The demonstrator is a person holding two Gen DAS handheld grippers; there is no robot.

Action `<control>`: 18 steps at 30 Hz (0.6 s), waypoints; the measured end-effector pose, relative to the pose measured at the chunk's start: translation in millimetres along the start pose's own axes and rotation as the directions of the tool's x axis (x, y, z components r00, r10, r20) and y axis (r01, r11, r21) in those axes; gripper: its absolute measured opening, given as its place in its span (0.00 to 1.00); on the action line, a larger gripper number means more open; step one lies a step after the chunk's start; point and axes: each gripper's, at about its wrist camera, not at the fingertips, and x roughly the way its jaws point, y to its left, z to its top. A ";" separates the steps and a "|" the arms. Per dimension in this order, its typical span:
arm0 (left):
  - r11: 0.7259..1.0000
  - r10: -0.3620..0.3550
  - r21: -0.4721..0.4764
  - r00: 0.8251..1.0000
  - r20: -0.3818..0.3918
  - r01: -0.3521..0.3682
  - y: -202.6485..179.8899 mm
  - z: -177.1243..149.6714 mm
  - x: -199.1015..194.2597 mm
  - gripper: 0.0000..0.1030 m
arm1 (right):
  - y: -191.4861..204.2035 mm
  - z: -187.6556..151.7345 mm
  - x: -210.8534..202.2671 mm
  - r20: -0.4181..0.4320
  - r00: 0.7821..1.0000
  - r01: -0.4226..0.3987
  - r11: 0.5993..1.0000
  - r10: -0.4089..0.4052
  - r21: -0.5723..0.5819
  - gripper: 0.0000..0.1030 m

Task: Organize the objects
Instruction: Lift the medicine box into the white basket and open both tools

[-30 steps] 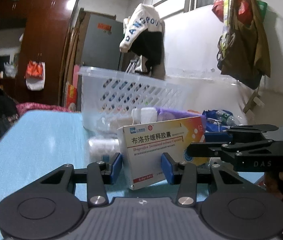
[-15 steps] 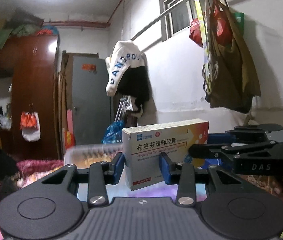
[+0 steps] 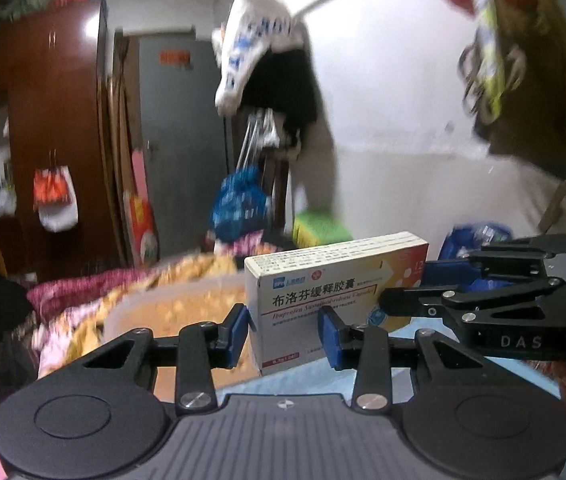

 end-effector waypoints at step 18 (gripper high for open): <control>0.997 0.028 -0.061 0.980 -0.195 -0.041 18.5 -13.3 44.4 0.49 | -5.9 -11.9 36.6 -0.218 0.976 0.003 1.000 0.002 0.020 0.52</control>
